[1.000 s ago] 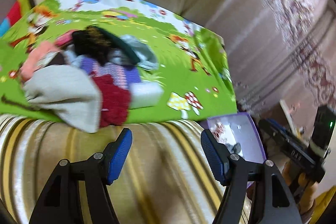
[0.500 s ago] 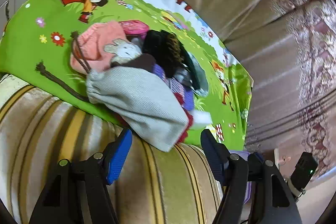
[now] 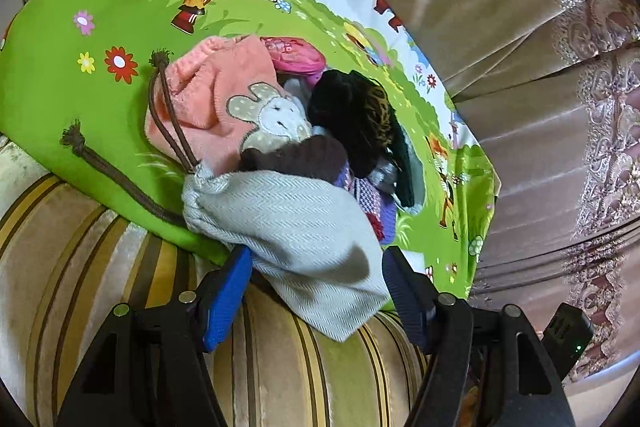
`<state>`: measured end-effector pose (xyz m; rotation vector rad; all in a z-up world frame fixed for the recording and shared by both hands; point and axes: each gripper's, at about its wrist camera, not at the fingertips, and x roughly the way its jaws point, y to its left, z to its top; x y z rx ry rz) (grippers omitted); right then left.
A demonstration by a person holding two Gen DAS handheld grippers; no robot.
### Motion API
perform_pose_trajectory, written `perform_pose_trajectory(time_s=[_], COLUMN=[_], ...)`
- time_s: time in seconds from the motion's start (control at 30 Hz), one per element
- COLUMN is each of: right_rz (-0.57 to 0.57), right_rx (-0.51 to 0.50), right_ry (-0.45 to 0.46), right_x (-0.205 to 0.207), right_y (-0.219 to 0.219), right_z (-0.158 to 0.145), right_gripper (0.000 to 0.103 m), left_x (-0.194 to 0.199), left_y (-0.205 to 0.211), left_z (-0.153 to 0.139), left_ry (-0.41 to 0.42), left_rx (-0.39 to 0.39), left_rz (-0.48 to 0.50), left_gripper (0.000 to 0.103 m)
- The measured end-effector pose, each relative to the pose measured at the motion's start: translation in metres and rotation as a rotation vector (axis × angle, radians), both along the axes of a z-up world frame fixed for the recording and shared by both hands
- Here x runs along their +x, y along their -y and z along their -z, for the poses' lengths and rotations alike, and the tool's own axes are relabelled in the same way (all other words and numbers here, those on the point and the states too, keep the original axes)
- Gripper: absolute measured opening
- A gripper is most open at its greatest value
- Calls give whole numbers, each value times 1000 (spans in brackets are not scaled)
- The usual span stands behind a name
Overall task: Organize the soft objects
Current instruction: 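Move both tools back to the pile of soft items, then grasp the white foam block with the right tool while the left tool grasps the grey pouch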
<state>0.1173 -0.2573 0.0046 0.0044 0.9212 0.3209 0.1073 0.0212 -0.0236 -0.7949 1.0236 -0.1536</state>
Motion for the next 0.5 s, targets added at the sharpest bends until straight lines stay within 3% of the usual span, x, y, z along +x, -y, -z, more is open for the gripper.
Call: perform_pose_trajectory(time_s=[0.2, 0.5], right_rz=[-41, -40], right_rx=[-12, -50], right_ry=[-29, -72], right_x=[16, 35], right_y=[-21, -34], right_z=[11, 25], right_gripper=[69, 69], left_x=[5, -4], left_y=[-2, -8], left_z=[8, 10], left_ry=[-22, -6], left_rx=[8, -15], left_rz=[-6, -13], left_gripper=[44, 22])
